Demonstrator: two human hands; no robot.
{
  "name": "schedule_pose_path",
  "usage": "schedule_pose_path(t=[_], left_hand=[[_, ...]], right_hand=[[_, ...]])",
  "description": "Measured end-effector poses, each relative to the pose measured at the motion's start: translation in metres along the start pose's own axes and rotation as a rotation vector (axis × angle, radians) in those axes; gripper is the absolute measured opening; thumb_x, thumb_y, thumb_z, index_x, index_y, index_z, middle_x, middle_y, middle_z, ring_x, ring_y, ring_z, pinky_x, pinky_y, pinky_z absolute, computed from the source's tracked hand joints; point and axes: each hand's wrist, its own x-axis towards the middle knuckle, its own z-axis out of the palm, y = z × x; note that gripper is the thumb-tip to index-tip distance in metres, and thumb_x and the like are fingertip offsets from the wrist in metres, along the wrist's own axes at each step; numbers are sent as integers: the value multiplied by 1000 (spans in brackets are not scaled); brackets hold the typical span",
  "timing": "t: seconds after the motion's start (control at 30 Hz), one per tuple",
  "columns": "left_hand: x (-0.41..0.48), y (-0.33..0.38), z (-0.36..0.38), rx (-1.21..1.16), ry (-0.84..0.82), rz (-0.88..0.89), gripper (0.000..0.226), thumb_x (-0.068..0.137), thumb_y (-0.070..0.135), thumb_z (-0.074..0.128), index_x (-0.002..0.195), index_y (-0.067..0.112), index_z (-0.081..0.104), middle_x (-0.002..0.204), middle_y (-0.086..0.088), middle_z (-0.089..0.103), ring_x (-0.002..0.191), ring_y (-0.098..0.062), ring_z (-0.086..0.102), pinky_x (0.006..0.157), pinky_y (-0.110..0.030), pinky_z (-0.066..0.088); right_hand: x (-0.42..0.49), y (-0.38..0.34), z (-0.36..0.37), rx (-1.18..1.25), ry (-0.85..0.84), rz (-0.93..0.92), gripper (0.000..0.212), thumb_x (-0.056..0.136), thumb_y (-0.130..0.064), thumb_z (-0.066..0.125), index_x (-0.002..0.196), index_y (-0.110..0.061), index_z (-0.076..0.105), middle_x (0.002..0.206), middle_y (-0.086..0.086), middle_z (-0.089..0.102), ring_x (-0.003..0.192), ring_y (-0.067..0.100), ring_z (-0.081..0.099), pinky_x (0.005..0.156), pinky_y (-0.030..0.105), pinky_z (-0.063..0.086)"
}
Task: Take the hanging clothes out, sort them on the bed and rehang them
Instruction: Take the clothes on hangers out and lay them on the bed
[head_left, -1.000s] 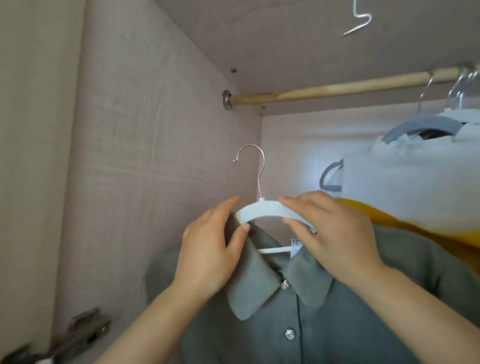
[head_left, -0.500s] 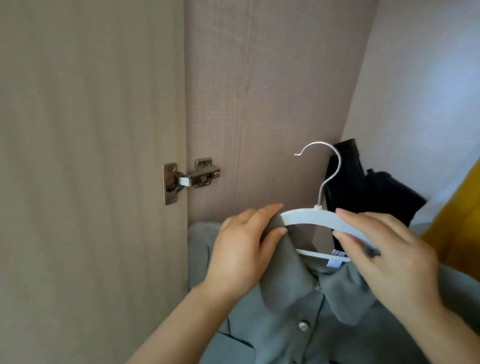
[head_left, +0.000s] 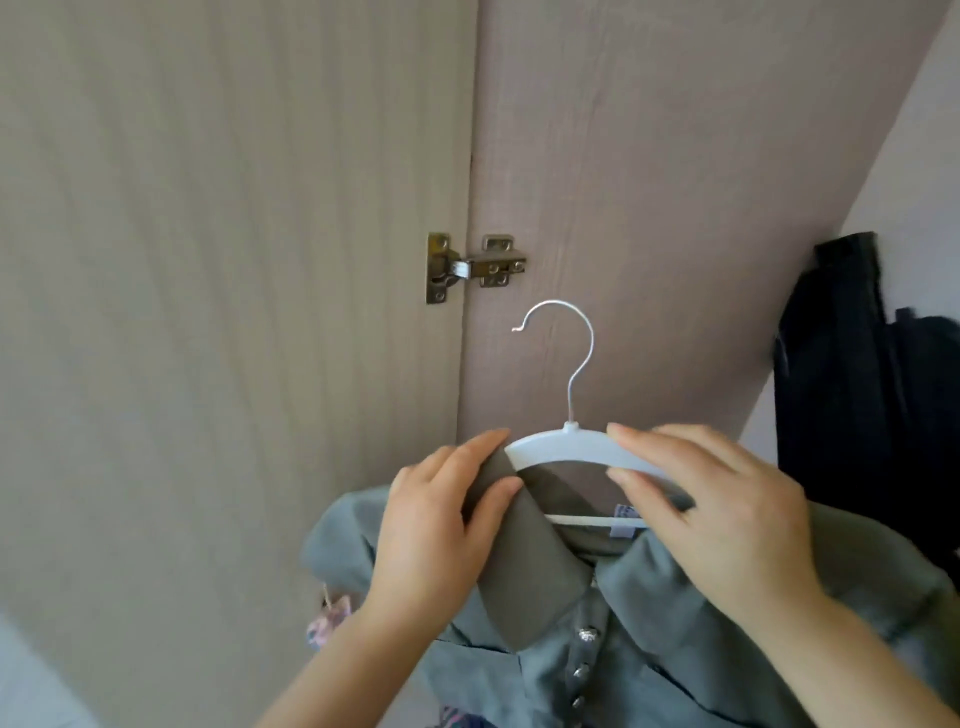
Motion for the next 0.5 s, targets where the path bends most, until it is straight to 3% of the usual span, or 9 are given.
schedule_pose_path(t=[0.13, 0.33, 0.5], left_hand=[[-47, -36, -56, 162, 65, -139, 38, 82, 44, 48, 112, 26, 63, 90, 17, 61, 85, -3, 50, 79, -6, 29], [-126, -82, -171, 425, 236, -372, 35, 81, 45, 49, 110, 31, 62, 89, 22, 53, 83, -4, 48, 73, -13, 33], [-194, -109, -273, 633, 395, -526, 31, 79, 36, 61, 109, 29, 65, 92, 22, 56, 87, -4, 49, 79, -16, 37]], right_hand=[[-7, -55, 45, 211, -47, -57, 25, 83, -33, 59, 100, -21, 72, 85, -5, 68, 77, 11, 54, 62, 20, 41], [-11, -189, 112, 620, -180, -112, 27, 76, -30, 68, 102, -24, 70, 88, -7, 67, 76, 12, 57, 59, 22, 44], [-13, -322, 150, 847, -275, -241, 30, 75, -36, 66, 105, -33, 59, 86, -9, 66, 59, 10, 58, 48, 20, 42]])
